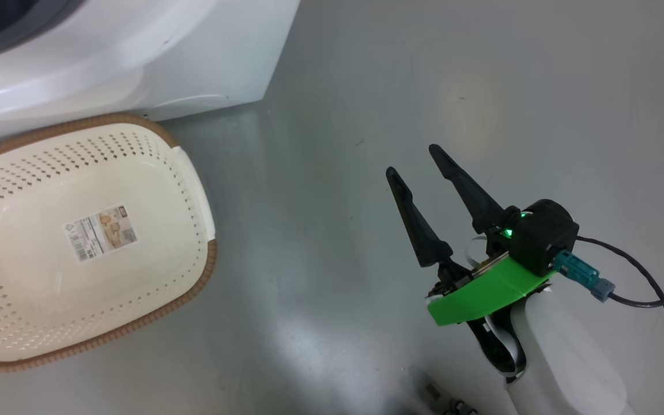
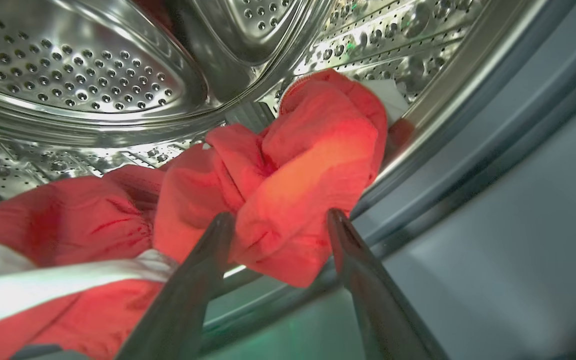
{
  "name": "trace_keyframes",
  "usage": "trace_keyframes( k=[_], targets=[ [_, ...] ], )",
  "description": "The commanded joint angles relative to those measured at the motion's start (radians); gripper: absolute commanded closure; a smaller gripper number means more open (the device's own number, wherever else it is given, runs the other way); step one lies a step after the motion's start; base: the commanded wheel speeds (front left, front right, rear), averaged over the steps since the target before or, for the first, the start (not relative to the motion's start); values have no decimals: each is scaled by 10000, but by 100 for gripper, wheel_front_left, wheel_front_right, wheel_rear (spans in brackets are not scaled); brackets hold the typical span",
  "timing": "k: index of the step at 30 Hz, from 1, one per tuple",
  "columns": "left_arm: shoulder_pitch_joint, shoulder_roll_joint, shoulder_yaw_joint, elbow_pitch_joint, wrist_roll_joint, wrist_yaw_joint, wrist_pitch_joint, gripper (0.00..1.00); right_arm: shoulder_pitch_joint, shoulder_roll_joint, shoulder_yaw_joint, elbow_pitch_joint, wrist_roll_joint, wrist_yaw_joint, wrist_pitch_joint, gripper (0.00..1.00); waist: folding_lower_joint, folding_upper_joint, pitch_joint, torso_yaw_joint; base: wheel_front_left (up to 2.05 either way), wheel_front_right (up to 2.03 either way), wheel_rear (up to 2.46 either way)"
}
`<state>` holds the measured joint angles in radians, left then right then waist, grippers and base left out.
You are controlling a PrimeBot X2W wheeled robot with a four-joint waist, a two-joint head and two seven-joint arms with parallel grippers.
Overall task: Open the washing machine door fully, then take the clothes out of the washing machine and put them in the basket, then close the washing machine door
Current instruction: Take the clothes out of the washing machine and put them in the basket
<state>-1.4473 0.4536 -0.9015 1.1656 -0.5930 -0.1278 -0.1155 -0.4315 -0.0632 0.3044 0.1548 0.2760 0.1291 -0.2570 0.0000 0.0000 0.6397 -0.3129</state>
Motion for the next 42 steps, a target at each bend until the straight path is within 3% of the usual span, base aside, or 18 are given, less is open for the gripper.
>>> trace_keyframes(
  k=[1, 2, 3, 4, 13, 21, 30, 42],
  targets=[
    [-448, 472, 30, 16, -86, -29, -75, 0, 73, 97, 184, -261, -25, 16, -47, 0, 0, 0, 28, -57, 0, 0, 0],
    [-478, 481, -51, 83, -77, -29, -79, 36, 70, 100, 181, -269, -27, 16, -47, 0, 0, 0, 25, -65, 0, 0, 0],
    [-508, 491, -117, 138, -79, -29, -105, 61, 66, 103, 177, -275, -29, 16, -47, 0, 0, 0, 22, -73, 0, 0, 0],
    [-531, 498, -154, 180, -122, -29, -143, 100, 59, 106, 174, -277, -29, 16, -47, 0, 0, 0, 18, -78, 0, 0, 0],
    [-492, 286, -273, 316, -649, -29, -670, 100, 101, 118, 69, -243, -85, 16, -47, 0, 0, 0, -159, 123, 0, 0, 0],
    [198, -198, 522, 25, -1630, -29, -1433, 100, 211, -135, -178, -138, -121, 16, -48, 0, 0, 0, -810, 672, 0, 0, 0],
    [2110, -210, 2990, -2680, -1140, 478, -1460, 100, 657, -574, -691, -190, -70, 16, -48, 0, 0, 0, -1650, 1381, 0, 0, 0],
    [5320, -1016, 6254, -5675, 582, 350, -1461, 100, 1368, -949, -1260, -276, 1, 16, -48, 0, 0, 0, -2580, 2083, 0, 0, 0]
  ],
)
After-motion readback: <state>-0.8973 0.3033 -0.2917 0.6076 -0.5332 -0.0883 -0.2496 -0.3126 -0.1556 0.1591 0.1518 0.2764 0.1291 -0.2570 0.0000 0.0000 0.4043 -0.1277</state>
